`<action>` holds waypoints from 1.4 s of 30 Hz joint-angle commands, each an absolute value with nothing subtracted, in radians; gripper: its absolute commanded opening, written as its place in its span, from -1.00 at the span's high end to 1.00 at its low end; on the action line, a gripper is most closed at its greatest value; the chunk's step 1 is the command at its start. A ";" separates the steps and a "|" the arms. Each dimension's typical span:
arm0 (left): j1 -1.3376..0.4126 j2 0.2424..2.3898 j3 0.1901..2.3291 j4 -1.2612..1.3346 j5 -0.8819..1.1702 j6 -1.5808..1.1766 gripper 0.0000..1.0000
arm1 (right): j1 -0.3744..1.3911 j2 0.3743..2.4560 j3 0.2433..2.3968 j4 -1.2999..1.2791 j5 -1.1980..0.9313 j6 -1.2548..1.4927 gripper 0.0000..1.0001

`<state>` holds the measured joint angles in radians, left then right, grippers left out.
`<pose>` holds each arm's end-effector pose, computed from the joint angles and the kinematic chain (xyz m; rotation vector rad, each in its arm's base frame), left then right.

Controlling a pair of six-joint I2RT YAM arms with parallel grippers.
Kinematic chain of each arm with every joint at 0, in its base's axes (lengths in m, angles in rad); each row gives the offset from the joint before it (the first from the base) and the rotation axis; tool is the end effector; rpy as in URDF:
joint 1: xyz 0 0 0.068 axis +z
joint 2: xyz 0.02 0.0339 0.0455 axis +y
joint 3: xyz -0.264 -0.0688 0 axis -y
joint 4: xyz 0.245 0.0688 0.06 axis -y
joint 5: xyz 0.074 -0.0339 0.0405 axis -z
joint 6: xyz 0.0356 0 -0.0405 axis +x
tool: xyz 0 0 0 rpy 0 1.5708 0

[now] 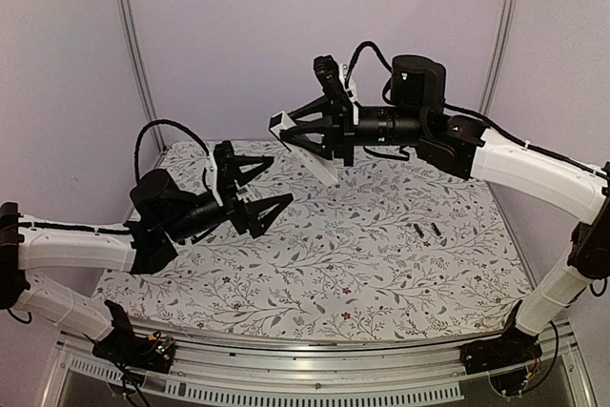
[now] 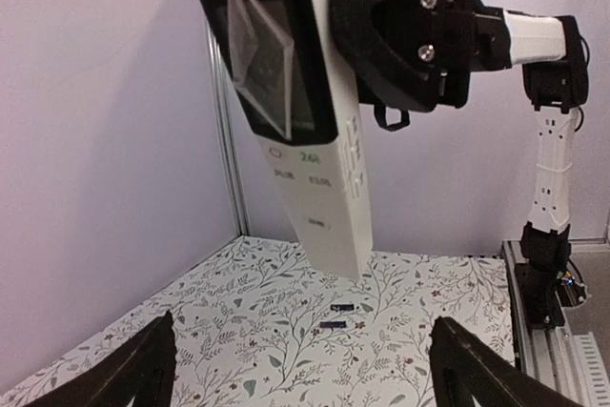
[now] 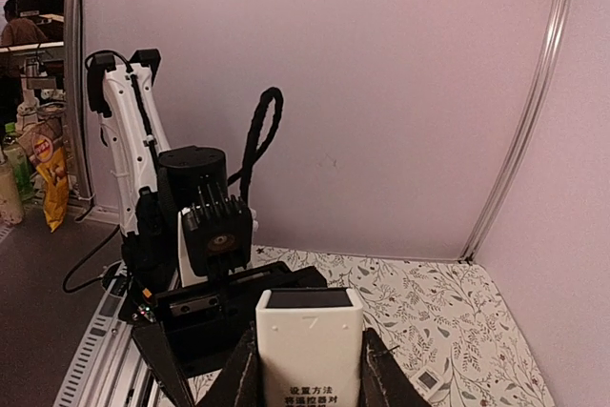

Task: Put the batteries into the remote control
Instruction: Pass from the right arm to the left

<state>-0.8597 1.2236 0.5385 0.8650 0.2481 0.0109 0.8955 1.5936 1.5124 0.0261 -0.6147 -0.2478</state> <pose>0.1661 -0.2062 0.2726 0.8011 1.2131 -0.8728 0.2203 0.3079 0.4117 -1.2999 1.1113 0.9861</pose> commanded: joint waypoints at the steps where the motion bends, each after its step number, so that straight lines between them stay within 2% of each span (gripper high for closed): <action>1: -0.872 1.283 0.617 1.051 0.381 -0.043 -0.85 | 0.896 1.562 1.485 0.136 -0.698 -0.166 0.60; 9: -0.903 1.405 0.732 1.049 0.414 -0.095 -0.74 | 0.897 1.554 1.456 0.205 -0.745 -0.121 0.60; 12: -0.914 1.430 0.763 1.029 0.397 -0.099 -0.61 | 0.897 1.552 1.445 0.218 -0.750 -0.114 0.60; 28: -0.924 1.433 0.772 1.013 0.367 -0.112 0.69 | 0.896 1.533 1.406 0.234 -0.730 -0.115 0.57; 30: -0.925 1.425 0.770 0.998 0.360 -0.113 0.86 | 0.895 1.530 1.397 0.235 -0.720 -0.119 0.45; 32: -0.924 1.420 0.770 0.982 0.353 -0.115 1.00 | 0.895 1.526 1.385 0.235 -0.703 -0.119 0.23; 34: -0.924 1.410 0.771 0.956 0.341 -0.120 1.00 | 0.893 1.523 1.376 0.236 -0.669 -0.114 -0.18; 35: -0.924 1.404 0.773 0.936 0.329 -0.121 1.00 | 0.893 1.518 1.370 0.236 -0.649 -0.114 -0.46; 36: -0.924 1.398 0.776 0.913 0.306 -0.123 1.00 | 0.890 1.514 1.364 0.237 -0.630 -0.113 -0.84; 37: -0.924 1.389 0.779 0.876 0.279 -0.124 1.00 | 0.888 1.508 1.358 0.239 -0.613 -0.112 -0.96; 42: -0.919 1.317 0.780 0.668 0.126 -0.118 1.00 | 0.864 1.468 1.326 0.257 -0.502 -0.080 -0.98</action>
